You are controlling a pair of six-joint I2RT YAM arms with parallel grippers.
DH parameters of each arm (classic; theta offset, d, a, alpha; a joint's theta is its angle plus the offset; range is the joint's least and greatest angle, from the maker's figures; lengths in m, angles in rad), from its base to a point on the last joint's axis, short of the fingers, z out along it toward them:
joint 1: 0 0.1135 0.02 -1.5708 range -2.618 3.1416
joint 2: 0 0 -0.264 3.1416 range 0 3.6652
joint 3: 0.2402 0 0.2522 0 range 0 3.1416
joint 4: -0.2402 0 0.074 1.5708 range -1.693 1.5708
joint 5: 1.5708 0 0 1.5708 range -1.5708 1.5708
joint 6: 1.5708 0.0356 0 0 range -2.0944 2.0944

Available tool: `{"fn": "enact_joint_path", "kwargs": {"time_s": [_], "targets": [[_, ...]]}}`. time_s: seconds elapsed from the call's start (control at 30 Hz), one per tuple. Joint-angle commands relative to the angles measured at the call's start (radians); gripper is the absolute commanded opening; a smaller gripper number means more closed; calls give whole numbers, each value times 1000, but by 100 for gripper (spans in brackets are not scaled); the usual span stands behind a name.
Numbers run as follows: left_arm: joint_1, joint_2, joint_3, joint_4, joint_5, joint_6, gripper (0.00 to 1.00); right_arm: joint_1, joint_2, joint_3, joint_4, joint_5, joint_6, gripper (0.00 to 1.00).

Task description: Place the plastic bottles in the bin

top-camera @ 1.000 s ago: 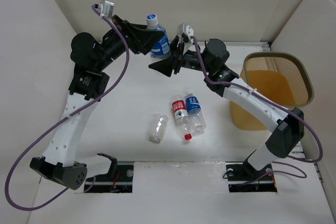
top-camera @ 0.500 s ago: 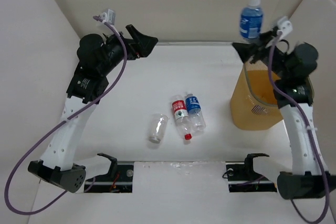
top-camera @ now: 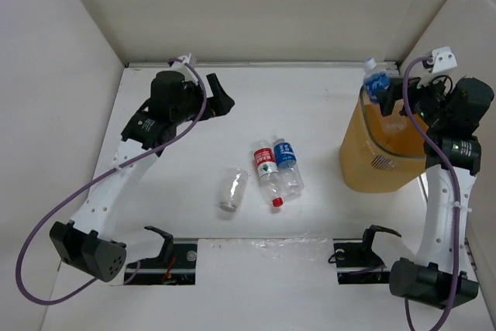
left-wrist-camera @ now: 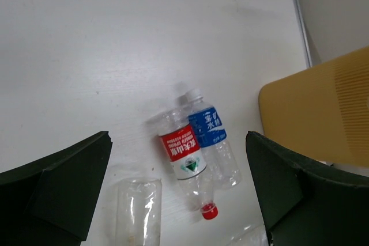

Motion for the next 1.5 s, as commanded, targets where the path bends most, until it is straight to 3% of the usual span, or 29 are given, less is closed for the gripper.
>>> {"fn": "enact_joint_path", "kwargs": {"time_s": [0.0,0.17,0.43,0.7,1.23,1.33,1.4,1.47], "targets": [[-44,-38,-57,-35,-23,23,100,-2,2,97,-40,27,-29,100],[-139,-27,-166,-57,-158,-40,100,-2,-42,177,-121,88,-52,100],[-245,-18,-345,-57,-232,-145,100,63,-148,123,-83,46,-43,100],[-387,91,-421,-17,-292,-214,100,83,-194,79,-46,16,-29,100],[-398,294,-539,113,-324,-247,100,101,-227,70,-37,-11,-20,100],[-398,308,-559,133,-315,-257,89,101,-227,70,-37,-11,-20,100],[-398,308,-559,133,-315,-257,64,101,-227,70,-28,-11,-20,100],[-398,308,-568,133,-327,-257,47,101,-227,70,-28,-20,-20,100]]}}
